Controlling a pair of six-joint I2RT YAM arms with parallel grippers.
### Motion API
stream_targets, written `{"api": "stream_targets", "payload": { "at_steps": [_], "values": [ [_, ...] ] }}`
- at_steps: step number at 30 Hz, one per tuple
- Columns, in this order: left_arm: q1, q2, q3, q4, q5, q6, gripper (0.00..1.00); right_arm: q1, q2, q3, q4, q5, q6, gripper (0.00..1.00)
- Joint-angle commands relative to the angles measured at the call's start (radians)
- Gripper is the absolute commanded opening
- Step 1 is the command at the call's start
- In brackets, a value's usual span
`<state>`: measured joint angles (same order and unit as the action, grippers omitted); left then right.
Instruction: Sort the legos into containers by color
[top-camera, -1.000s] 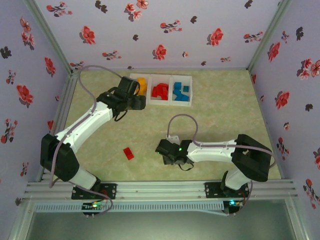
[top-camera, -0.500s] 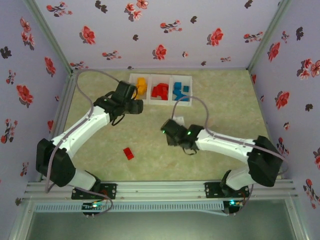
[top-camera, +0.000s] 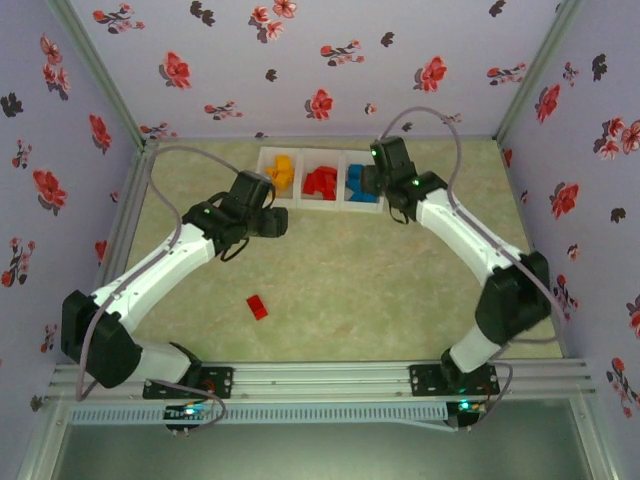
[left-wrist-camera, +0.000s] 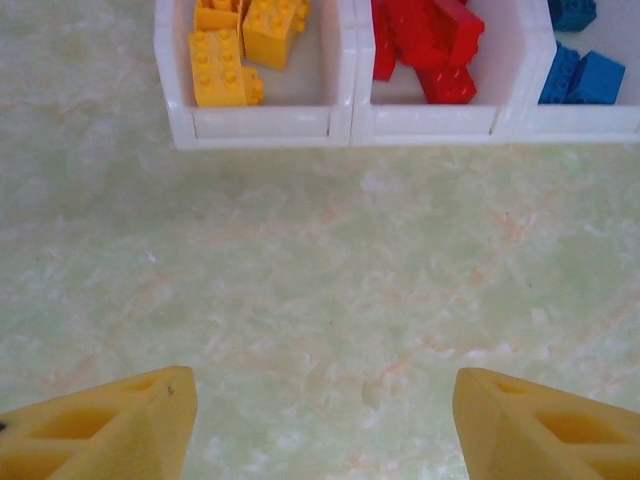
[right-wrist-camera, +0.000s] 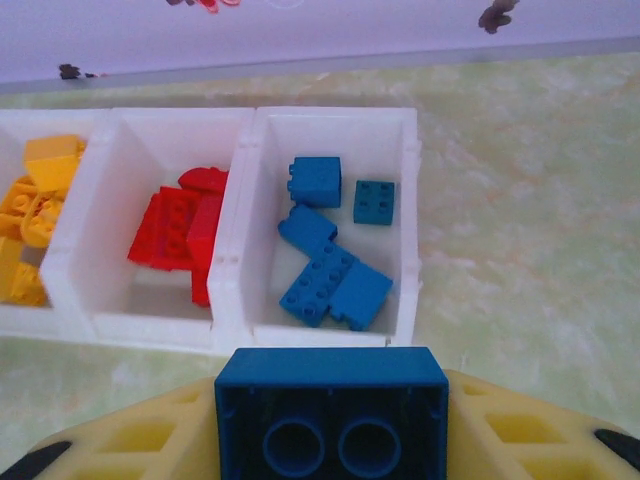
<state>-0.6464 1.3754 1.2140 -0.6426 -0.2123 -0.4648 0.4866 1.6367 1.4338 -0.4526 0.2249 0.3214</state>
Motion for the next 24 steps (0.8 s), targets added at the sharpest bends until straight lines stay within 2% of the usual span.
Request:
{"api": "stream_targets", "payload": {
  "at_steps": [1,10,14,18,24],
  "values": [
    [-0.021,-0.030,-0.023,-0.052,-0.044,-0.041,0.69,-0.038,0.119,0.119,0.012,-0.105,-0.066,0.49],
    [-0.036,-0.051,-0.036,-0.131,-0.098,-0.062,0.69,-0.106,0.411,0.392,-0.051,-0.196,-0.073,0.50],
    [-0.039,-0.062,-0.054,-0.144,-0.121,-0.094,0.69,-0.116,0.503,0.502,-0.121,-0.222,-0.080,0.63],
    [-0.041,-0.081,-0.088,-0.156,-0.157,-0.149,0.70,-0.116,0.493,0.493,-0.125,-0.232,-0.082,0.66],
    [-0.057,-0.143,-0.208,-0.130,-0.211,-0.326,0.69,-0.114,0.377,0.348,-0.072,-0.241,-0.077,0.66]
  ]
}}
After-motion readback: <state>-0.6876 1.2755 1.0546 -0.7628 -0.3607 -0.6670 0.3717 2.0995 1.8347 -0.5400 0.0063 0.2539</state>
